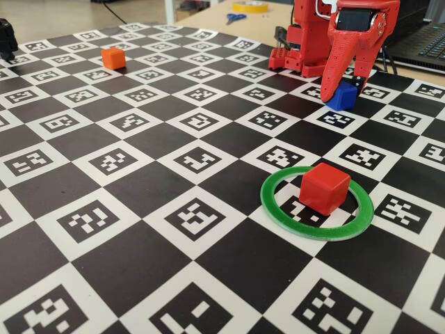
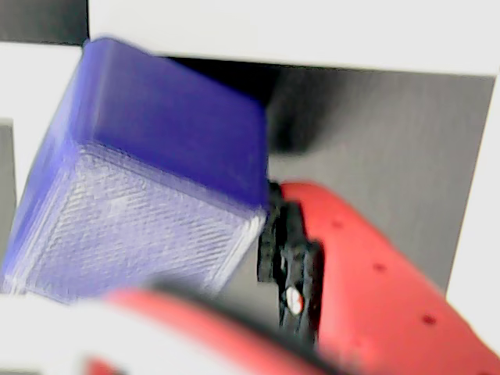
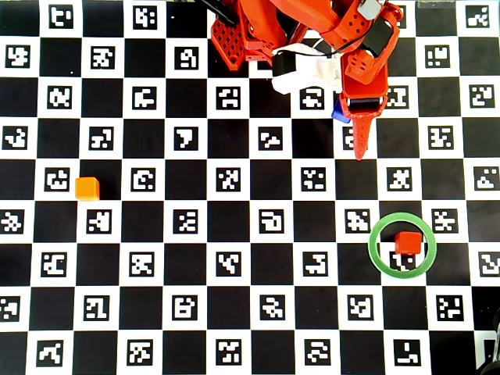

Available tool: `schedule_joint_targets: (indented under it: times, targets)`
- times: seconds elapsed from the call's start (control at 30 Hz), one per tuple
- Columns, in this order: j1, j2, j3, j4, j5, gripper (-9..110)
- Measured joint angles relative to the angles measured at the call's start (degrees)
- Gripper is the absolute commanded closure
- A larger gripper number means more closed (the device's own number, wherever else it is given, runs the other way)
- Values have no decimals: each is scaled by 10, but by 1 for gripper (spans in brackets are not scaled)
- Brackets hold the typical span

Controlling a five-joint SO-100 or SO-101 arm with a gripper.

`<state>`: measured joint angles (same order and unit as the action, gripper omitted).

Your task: Grab the red cube then put it in the green circle then put the blue cube on top and finally the orange cube on top

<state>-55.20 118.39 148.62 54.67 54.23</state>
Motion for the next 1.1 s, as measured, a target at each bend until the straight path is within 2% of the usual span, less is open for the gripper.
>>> schedule_joint_targets:
  times: [0.13,0.5,1.1]
  targets:
    - [11,-1,11,0,-7,47]
    - [11,-1,11,0,-10,62]
    - [14,7,23,0,-32,76]
